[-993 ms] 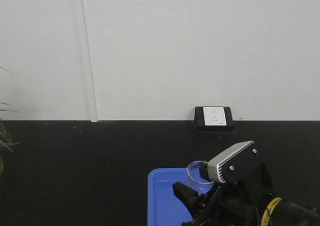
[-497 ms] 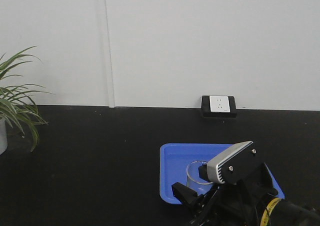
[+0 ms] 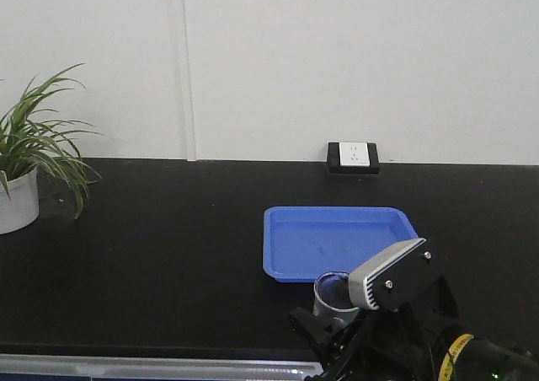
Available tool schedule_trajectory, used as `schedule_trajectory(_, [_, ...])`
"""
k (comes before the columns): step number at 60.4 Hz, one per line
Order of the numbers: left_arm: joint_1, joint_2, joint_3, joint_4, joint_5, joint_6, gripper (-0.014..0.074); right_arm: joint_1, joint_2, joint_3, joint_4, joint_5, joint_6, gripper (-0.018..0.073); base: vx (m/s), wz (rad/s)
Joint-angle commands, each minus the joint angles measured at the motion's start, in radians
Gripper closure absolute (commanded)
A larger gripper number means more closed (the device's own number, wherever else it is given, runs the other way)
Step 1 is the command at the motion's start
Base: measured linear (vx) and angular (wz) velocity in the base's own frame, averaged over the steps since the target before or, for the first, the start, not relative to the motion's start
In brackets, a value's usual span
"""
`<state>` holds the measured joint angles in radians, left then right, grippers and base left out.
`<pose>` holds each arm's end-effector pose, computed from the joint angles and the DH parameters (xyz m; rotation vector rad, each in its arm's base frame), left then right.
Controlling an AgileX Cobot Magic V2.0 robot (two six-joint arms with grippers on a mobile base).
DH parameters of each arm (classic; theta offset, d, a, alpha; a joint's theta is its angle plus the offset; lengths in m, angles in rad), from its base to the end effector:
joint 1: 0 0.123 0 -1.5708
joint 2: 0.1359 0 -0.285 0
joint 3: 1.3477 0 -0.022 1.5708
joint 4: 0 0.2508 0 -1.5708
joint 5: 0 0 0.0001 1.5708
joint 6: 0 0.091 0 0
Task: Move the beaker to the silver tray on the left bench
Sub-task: 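Hold the beaker in the right gripper while backing away from the bench, then drive the base around toward the bench with the silver tray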
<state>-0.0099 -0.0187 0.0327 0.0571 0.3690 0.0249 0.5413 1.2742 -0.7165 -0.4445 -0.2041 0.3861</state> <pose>0.0525 0.0014 0.1700 0.0679 1.8653 0.0664 0.2315 0.1484 0.2846 -0.6054 1.7763 0.4206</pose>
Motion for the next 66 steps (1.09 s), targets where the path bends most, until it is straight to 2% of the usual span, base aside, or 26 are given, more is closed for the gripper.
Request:
schedule_trajectory(1, [-0.005, -0.007, 0.02, -0.003, -0.081, -0.002, 0.0595, -0.001, -0.028, -0.029, 0.006, -0.075, -0.002, 0.0573, -0.33, -0.05])
schedule_trajectory(66, [-0.005, -0.007, 0.02, -0.003, -0.081, -0.002, 0.0595, -0.001, -0.028, -0.029, 0.006, -0.076, -0.002, 0.0571, -0.3, -0.03])
